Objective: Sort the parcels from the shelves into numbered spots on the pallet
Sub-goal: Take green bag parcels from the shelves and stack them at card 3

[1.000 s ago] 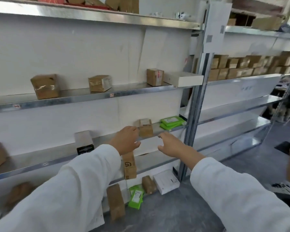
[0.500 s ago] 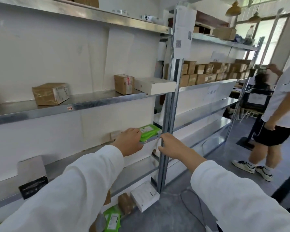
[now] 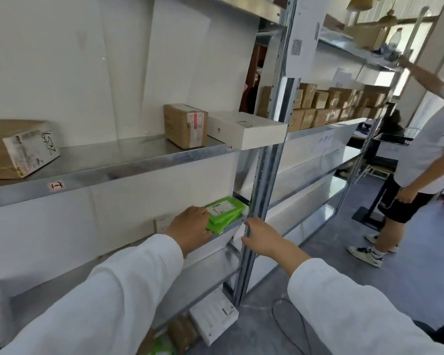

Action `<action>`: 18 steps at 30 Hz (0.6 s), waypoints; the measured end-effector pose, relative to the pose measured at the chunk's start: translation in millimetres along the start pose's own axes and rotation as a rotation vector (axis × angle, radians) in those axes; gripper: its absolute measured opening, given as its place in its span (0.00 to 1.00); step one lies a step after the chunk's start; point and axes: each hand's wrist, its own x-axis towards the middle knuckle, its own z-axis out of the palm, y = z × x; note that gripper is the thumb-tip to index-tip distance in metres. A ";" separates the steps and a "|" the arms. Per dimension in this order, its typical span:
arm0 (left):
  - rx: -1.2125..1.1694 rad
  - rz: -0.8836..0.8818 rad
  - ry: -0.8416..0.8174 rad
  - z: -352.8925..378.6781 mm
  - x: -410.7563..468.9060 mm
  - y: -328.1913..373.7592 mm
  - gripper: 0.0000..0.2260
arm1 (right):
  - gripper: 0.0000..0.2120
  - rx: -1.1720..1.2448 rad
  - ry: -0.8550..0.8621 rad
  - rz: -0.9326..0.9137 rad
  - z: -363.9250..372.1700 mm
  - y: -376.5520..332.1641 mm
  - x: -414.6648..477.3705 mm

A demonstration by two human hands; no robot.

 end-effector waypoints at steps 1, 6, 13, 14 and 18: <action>0.003 0.008 -0.005 5.0 7.0 -7.3 0.17 | 0.23 -0.001 -0.001 0.004 1.7 -0.3 8.6; 0.037 0.034 -0.047 22.5 37.4 -24.3 0.19 | 0.27 -0.014 -0.068 0.006 17.1 0.3 37.3; 0.033 0.039 -0.014 37.0 75.2 -36.3 0.17 | 0.23 -0.001 -0.092 0.009 28.2 13.4 79.0; 0.032 0.028 -0.024 38.6 80.6 -38.5 0.17 | 0.23 0.007 -0.092 0.009 29.5 15.4 86.1; 0.037 0.014 -0.049 48.2 105.5 -50.1 0.17 | 0.24 0.045 -0.105 0.006 33.2 26.2 120.9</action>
